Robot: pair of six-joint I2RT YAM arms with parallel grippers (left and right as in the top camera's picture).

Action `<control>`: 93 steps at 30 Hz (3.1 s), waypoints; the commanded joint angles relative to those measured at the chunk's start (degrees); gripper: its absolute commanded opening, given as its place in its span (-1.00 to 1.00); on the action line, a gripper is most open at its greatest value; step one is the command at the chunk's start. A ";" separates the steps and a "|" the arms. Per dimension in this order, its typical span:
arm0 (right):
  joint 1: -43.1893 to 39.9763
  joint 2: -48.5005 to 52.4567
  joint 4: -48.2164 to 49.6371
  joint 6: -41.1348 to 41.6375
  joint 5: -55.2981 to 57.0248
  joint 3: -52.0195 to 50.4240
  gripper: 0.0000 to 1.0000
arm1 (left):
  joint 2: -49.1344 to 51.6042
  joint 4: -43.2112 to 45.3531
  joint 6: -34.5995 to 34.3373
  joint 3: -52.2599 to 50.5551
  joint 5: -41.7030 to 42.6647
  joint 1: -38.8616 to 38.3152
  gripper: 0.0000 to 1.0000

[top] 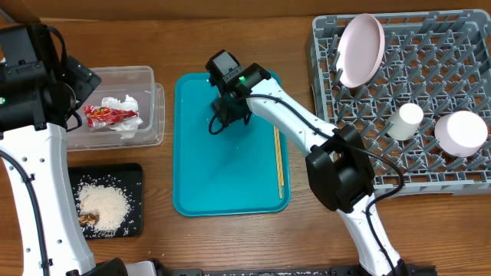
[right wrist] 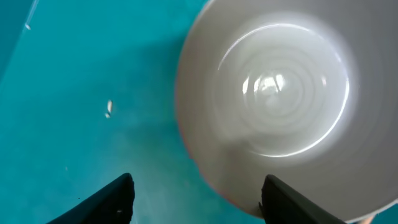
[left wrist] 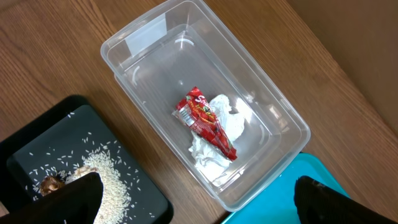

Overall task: Sort waste into correct bins and load items into the dishwasher
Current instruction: 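Move the right gripper to the remaining white bowl on the teal tray, then close the right gripper on the white bowl's rim, then lift the white bowl with the right gripper and carry it into the rack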

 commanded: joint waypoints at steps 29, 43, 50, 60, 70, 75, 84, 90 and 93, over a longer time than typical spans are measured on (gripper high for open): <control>6.71 0.70 -5.92 0.13 7.43 0.96 0.60 | 0.17 0.20 0.55 0.46 0.22 -0.04 0.99; 5.51 0.92 -4.76 0.83 4.37 -1.16 0.04 | 0.17 0.20 0.52 0.46 0.22 -0.04 1.00; 5.62 0.92 -3.48 2.10 2.89 -5.16 -0.07 | 0.17 0.20 0.52 0.46 0.22 -0.04 1.00; 5.62 0.76 -5.90 2.95 2.93 -0.90 -0.35 | 0.17 0.17 0.52 0.46 0.22 -0.04 0.99; 5.62 0.55 -8.11 4.74 2.64 -0.09 -0.92 | 0.17 0.17 0.52 0.46 0.22 -0.04 0.99; 5.40 -1.49 -12.50 8.00 2.64 5.88 -0.92 | 0.17 0.20 0.52 0.46 0.22 -0.04 1.00; -0.83 -8.81 -23.19 8.37 2.82 29.51 -0.92 | 0.17 0.20 0.52 0.46 0.22 -0.04 1.00; -15.85 -16.17 -25.09 7.91 -4.96 37.24 -0.92 | 0.17 0.20 0.52 0.46 0.22 -0.04 1.00; -30.27 -19.74 -24.57 5.33 -19.58 37.44 -0.92 | 0.17 0.20 0.52 0.46 0.22 -0.04 0.99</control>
